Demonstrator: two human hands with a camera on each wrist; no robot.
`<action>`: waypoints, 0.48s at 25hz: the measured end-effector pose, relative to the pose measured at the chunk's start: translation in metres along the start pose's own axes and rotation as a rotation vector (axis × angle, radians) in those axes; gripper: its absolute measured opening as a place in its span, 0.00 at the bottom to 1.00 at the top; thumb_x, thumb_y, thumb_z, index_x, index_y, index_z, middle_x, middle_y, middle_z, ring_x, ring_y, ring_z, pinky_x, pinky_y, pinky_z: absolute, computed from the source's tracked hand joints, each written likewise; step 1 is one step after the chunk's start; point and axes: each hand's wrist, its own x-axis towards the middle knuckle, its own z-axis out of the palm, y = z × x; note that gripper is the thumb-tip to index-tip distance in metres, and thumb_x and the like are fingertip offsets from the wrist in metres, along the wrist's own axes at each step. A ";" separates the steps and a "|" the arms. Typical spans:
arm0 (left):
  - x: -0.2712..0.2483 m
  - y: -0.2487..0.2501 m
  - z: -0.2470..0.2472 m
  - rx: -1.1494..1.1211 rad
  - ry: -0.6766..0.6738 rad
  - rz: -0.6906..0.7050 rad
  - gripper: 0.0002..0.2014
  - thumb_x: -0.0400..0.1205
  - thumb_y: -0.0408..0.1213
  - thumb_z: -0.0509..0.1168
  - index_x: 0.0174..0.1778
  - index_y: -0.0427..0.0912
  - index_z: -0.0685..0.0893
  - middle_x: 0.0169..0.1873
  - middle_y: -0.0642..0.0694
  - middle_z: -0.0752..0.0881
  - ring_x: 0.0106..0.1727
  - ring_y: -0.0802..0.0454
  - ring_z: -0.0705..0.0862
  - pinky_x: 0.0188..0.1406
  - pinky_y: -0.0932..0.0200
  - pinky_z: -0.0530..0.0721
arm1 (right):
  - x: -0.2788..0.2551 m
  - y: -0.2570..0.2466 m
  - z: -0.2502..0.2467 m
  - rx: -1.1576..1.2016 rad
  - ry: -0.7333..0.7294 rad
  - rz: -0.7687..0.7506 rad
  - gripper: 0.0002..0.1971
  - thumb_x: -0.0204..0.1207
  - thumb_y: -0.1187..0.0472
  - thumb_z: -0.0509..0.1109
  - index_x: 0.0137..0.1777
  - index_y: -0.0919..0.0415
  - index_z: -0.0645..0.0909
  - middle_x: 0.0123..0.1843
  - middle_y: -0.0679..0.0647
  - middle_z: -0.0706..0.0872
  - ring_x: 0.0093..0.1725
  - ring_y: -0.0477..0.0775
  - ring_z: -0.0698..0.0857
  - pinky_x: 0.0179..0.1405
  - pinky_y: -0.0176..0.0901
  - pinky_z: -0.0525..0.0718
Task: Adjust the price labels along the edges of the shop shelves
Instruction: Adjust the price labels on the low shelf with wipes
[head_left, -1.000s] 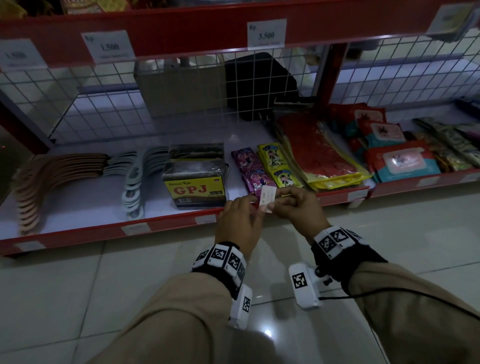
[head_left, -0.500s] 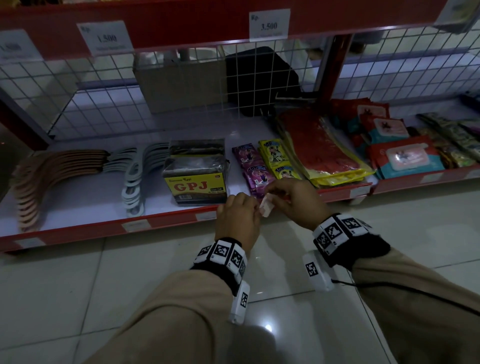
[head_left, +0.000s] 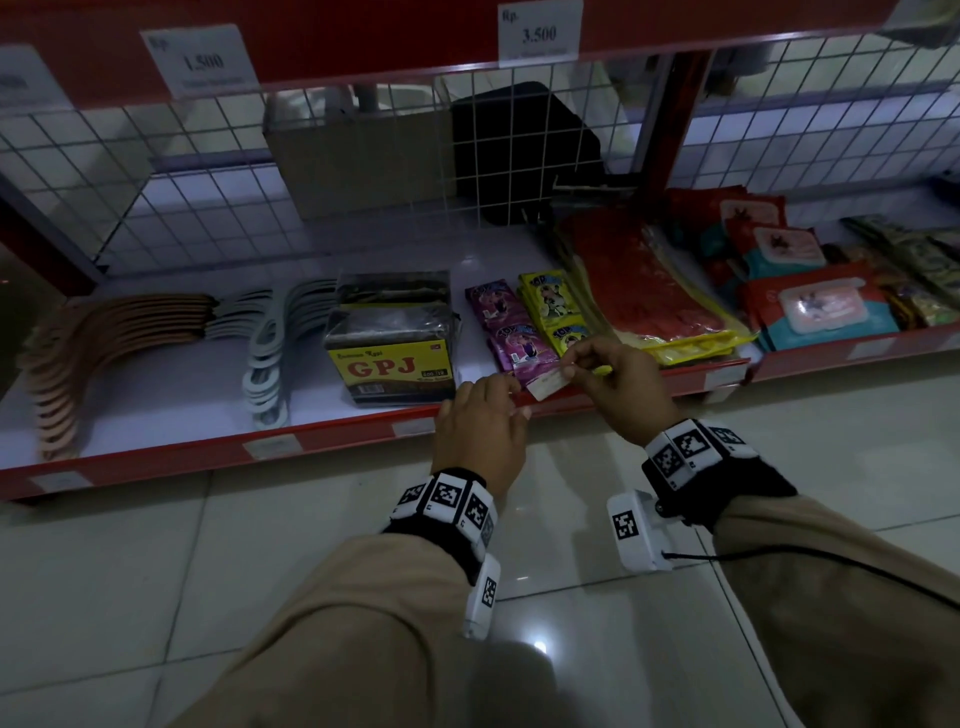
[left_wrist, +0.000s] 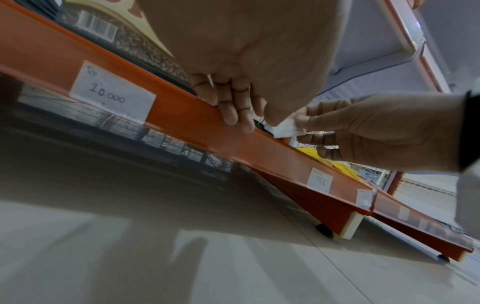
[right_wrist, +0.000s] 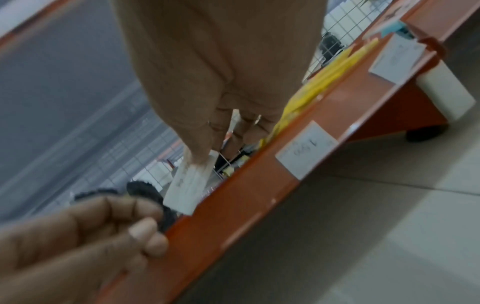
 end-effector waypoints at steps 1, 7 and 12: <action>0.001 0.000 0.000 0.004 -0.016 -0.009 0.15 0.84 0.46 0.58 0.66 0.49 0.73 0.54 0.50 0.81 0.60 0.47 0.74 0.59 0.50 0.71 | -0.001 0.002 0.003 0.003 0.007 -0.012 0.04 0.74 0.68 0.73 0.43 0.59 0.84 0.38 0.45 0.85 0.39 0.34 0.83 0.36 0.21 0.74; 0.006 0.002 0.003 0.150 -0.060 -0.017 0.15 0.85 0.48 0.54 0.68 0.56 0.73 0.57 0.49 0.78 0.64 0.46 0.71 0.58 0.48 0.66 | -0.006 0.011 0.013 -0.036 -0.001 -0.056 0.02 0.75 0.67 0.72 0.44 0.60 0.85 0.42 0.51 0.86 0.46 0.50 0.84 0.46 0.44 0.81; 0.004 0.001 0.005 0.162 -0.046 0.003 0.12 0.85 0.48 0.55 0.62 0.59 0.77 0.56 0.51 0.76 0.63 0.47 0.70 0.58 0.49 0.64 | -0.012 0.020 0.009 -0.297 -0.034 -0.118 0.06 0.73 0.67 0.73 0.47 0.59 0.87 0.49 0.57 0.82 0.54 0.58 0.75 0.50 0.40 0.67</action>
